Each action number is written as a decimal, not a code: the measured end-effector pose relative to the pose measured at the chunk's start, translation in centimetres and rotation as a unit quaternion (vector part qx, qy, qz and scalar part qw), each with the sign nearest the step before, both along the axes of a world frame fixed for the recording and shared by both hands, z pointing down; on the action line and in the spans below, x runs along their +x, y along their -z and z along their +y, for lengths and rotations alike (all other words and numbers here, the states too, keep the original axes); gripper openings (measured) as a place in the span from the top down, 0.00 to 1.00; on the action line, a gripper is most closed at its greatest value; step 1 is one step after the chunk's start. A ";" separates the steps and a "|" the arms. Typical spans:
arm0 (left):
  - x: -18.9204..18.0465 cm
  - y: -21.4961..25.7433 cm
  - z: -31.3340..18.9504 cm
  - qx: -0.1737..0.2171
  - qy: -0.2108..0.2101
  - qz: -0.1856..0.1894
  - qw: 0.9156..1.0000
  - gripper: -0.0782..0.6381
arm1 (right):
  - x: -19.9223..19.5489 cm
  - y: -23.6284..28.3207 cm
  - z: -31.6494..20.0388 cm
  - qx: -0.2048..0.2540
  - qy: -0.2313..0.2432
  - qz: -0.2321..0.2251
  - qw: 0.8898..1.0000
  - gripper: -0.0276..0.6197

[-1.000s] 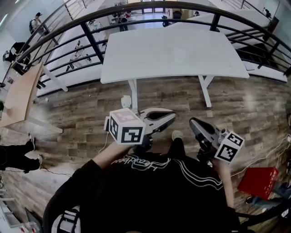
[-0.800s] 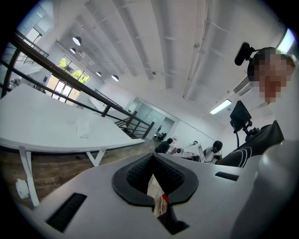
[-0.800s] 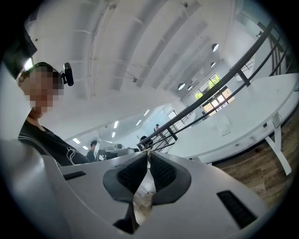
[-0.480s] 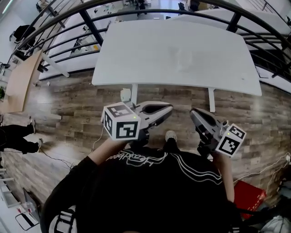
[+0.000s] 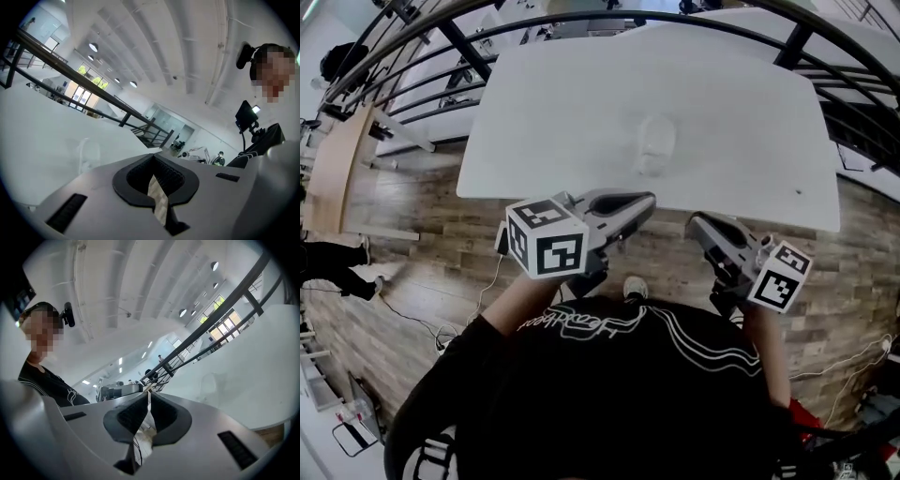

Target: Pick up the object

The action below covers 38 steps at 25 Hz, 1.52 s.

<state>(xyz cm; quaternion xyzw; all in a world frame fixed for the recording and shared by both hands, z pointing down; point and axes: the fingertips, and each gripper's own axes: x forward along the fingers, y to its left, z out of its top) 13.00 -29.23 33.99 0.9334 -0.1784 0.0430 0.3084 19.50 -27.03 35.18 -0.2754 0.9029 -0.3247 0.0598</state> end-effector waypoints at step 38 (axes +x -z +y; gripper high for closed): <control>0.0 -7.6 -11.1 -0.068 0.015 -0.038 0.997 0.88 | 0.6 -5.7 -11.1 -0.013 0.024 0.018 0.999 0.92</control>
